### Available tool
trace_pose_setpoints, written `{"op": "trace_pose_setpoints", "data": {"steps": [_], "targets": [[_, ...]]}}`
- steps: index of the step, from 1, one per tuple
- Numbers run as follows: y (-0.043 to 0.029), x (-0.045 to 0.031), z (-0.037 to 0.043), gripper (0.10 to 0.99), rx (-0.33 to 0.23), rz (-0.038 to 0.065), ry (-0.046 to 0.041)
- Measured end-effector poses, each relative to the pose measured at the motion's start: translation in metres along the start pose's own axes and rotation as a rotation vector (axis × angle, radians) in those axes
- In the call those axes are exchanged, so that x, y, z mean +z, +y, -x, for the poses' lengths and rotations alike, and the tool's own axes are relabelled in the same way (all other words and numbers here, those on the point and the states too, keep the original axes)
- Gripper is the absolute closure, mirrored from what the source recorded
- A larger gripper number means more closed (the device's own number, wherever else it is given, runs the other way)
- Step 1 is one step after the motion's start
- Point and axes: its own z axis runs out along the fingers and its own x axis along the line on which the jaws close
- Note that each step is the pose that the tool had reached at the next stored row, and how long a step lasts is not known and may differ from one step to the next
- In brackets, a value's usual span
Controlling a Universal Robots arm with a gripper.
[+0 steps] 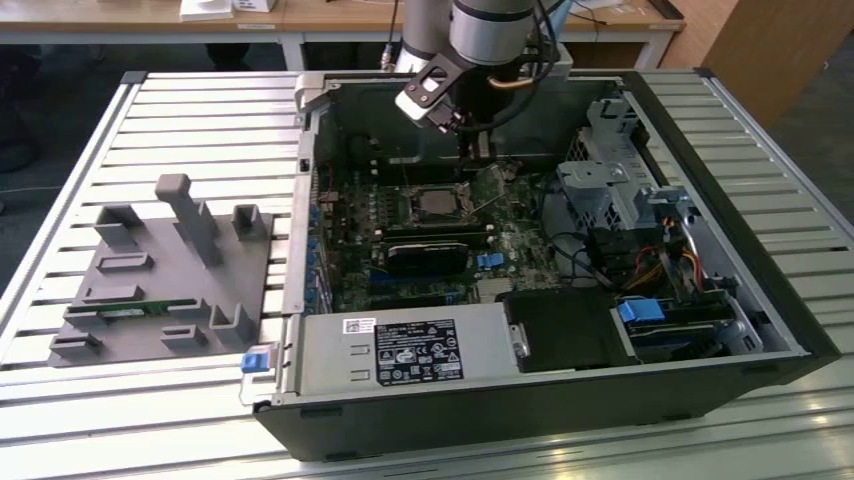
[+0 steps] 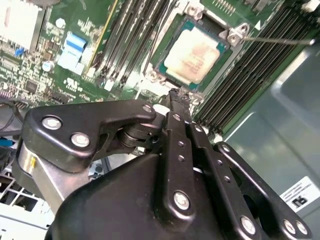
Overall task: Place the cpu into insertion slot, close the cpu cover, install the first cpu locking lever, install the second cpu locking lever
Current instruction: 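Close the cpu cover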
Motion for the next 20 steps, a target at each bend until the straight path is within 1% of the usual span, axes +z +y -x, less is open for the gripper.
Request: {"op": "trace_pose_setpoints", "data": {"steps": [4, 7, 13, 17, 20], "targets": [[0.0036, 0.0, -0.0007, 0.98, -0.006, 0.0, 0.0001], [0.006, 0.0, -0.0012, 0.98, -0.019, 0.0, 0.0017], [0.0166, 0.0002, -0.0026, 0.98, -0.022, 0.0, 0.0018], [0.0181, -0.0022, -0.0031, 0.98, -0.022, 0.0, 0.0017], [0.0202, -0.0022, -0.0031, 0.98, -0.022, 0.0, 0.0019]]}}
